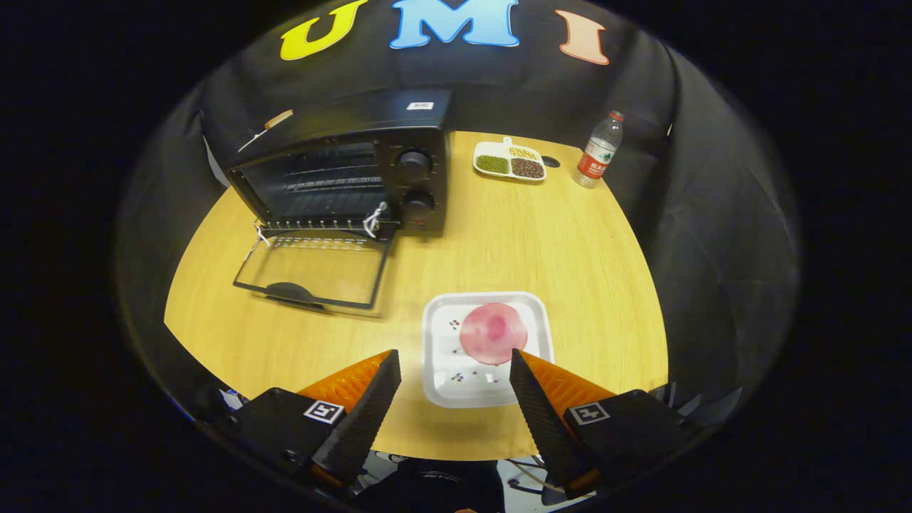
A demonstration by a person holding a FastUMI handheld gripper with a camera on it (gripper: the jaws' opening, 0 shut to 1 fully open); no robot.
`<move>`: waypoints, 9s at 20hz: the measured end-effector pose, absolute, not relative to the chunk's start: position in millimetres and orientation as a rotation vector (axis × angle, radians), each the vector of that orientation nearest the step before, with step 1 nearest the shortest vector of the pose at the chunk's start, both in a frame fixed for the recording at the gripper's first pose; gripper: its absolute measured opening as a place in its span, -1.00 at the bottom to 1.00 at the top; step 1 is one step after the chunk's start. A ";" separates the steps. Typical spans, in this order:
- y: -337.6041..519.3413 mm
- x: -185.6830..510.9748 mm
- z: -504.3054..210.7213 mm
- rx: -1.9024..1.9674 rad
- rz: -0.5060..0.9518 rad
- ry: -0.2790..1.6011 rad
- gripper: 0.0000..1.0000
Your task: Open the toaster oven, put the food inside, and close the toaster oven door.
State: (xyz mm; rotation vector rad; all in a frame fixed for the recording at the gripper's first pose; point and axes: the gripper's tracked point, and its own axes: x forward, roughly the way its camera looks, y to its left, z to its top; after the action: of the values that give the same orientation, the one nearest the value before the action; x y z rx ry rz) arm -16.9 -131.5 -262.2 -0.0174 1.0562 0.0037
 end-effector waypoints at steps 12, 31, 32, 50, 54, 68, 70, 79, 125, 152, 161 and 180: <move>-217.3 -1.4 -334.2 -0.097 0.132 1.196 0.97; -214.8 -12.3 -369.3 0.215 0.099 1.423 -0.73; -211.8 -12.2 -381.0 0.256 0.108 1.440 -0.77; -183.6 -41.4 -340.9 0.747 -0.022 1.307 -0.96; -174.0 -57.2 -319.9 0.883 -0.093 1.230 -0.96; -39.2 -104.0 -253.0 1.057 -0.054 1.110 -0.96; -17.6 -95.6 -247.6 1.035 -0.019 1.111 -0.96; 50.0 -14.3 -236.8 1.029 0.030 1.083 -0.96; 133.6 206.0 -282.6 1.390 -0.191 0.683 -0.58; 135.7 18.6 -309.2 0.167 0.142 0.838 0.96; 121.0 19.0 -372.5 -0.036 0.060 1.015 0.97; 108.5 34.3 -342.6 -0.083 0.017 0.953 0.94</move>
State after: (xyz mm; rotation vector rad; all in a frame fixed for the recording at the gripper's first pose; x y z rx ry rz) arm 34.3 108.5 -342.6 -0.0830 0.9532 0.0168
